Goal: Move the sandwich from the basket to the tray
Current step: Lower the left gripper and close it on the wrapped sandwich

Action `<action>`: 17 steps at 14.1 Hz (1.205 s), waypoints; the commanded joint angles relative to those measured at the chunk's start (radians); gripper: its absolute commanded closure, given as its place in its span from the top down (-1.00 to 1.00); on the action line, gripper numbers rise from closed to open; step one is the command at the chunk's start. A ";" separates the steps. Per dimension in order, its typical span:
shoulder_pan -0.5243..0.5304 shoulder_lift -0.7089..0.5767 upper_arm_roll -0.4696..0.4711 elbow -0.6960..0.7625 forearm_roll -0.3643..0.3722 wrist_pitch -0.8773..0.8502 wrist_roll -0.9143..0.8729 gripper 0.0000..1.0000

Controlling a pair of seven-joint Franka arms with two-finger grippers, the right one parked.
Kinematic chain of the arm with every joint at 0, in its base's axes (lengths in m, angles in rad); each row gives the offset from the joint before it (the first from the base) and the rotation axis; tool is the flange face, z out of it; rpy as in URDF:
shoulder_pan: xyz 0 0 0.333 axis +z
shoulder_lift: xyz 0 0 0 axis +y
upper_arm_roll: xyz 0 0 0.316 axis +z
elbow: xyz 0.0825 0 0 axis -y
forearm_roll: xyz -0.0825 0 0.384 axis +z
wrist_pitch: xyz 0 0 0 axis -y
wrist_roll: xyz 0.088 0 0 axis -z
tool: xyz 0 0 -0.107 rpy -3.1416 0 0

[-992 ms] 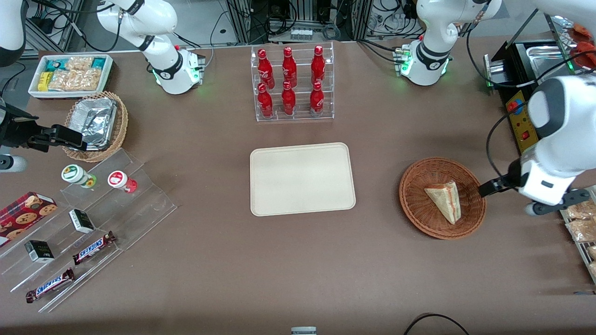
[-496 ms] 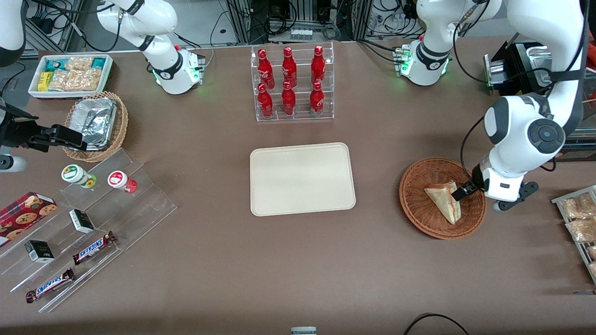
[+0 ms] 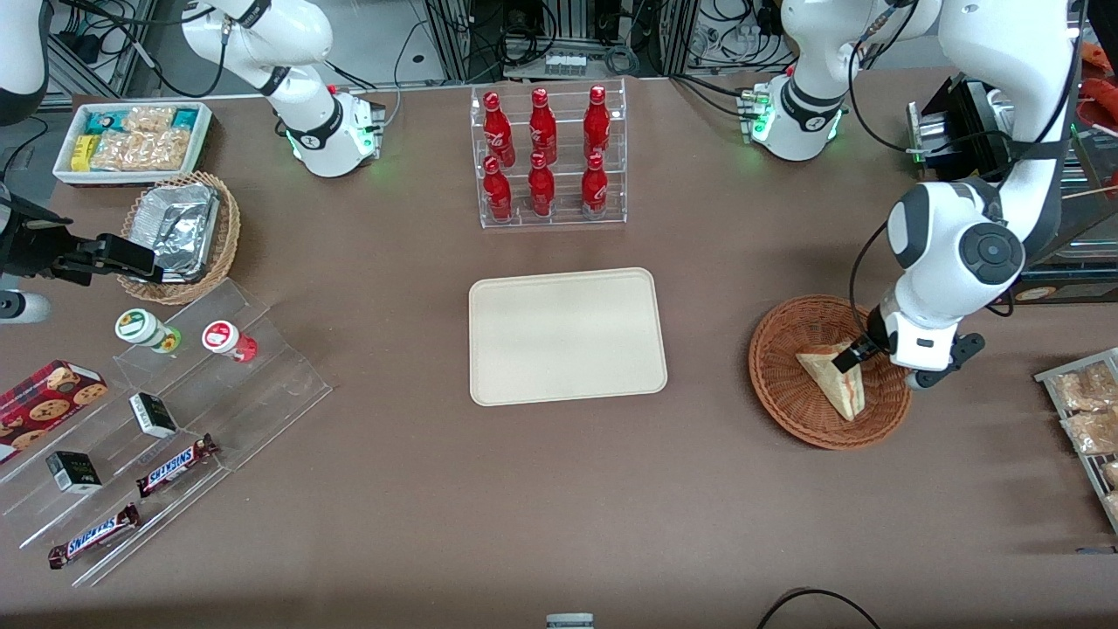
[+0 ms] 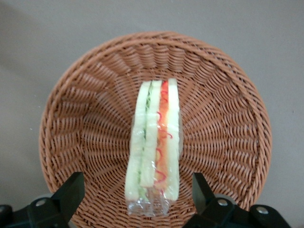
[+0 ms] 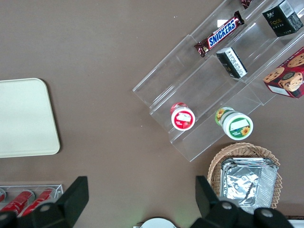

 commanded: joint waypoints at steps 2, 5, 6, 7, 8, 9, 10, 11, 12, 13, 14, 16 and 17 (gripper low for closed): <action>-0.022 0.019 0.002 -0.012 0.005 0.032 -0.023 1.00; -0.022 0.032 0.004 -0.022 0.027 0.031 -0.013 1.00; -0.020 0.033 0.004 -0.026 0.034 0.032 -0.013 1.00; -0.019 0.038 0.004 -0.026 0.038 0.032 -0.013 1.00; -0.019 0.048 0.004 -0.024 0.038 0.034 -0.015 1.00; -0.019 0.055 0.004 -0.023 0.038 0.039 -0.015 0.99; -0.015 0.062 0.004 -0.021 0.038 0.049 -0.015 0.93; -0.014 0.070 0.004 -0.013 0.036 0.049 -0.018 0.78; -0.015 0.079 0.005 -0.004 0.036 0.052 -0.024 0.47; -0.015 0.090 0.004 0.008 0.035 0.052 -0.024 -0.07; -0.014 0.097 0.004 0.025 0.033 0.046 -0.026 -0.50; -0.017 0.110 0.005 0.045 0.033 0.043 -0.023 -1.00; -0.018 0.107 0.004 0.053 0.034 0.037 -0.020 -1.00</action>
